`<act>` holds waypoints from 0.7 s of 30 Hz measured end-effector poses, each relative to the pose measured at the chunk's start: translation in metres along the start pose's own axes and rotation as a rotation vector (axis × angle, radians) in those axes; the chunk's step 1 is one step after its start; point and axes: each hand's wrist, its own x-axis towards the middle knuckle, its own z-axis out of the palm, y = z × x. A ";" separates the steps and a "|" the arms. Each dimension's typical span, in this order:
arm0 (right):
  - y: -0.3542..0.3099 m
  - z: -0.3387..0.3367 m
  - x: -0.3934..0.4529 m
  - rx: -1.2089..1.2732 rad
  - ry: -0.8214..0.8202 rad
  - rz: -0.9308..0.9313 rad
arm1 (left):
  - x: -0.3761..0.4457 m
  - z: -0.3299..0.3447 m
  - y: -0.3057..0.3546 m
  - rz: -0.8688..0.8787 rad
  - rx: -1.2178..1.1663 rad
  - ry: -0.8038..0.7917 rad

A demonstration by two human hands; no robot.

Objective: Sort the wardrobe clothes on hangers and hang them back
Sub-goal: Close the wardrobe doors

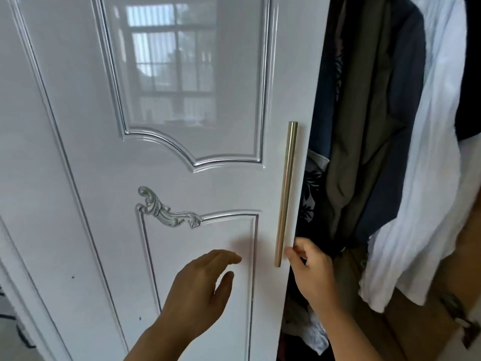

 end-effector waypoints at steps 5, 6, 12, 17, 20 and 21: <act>0.015 0.001 0.011 0.009 -0.032 -0.068 | 0.011 0.022 -0.013 -0.087 0.085 -0.040; 0.018 0.001 0.012 -0.001 -0.034 -0.075 | 0.013 0.027 -0.013 -0.104 0.092 -0.055; 0.022 -0.006 0.006 -0.029 -0.004 -0.104 | 0.009 0.046 -0.018 -0.218 0.054 -0.159; 0.023 -0.038 -0.021 -0.126 0.076 -0.069 | 0.004 0.054 -0.006 -0.204 -0.017 -0.254; 0.017 -0.061 -0.053 -0.189 0.151 -0.058 | -0.003 0.058 0.007 -0.169 -0.050 -0.321; 0.014 -0.070 -0.068 -0.209 0.181 -0.045 | -0.008 0.060 0.011 -0.152 -0.068 -0.345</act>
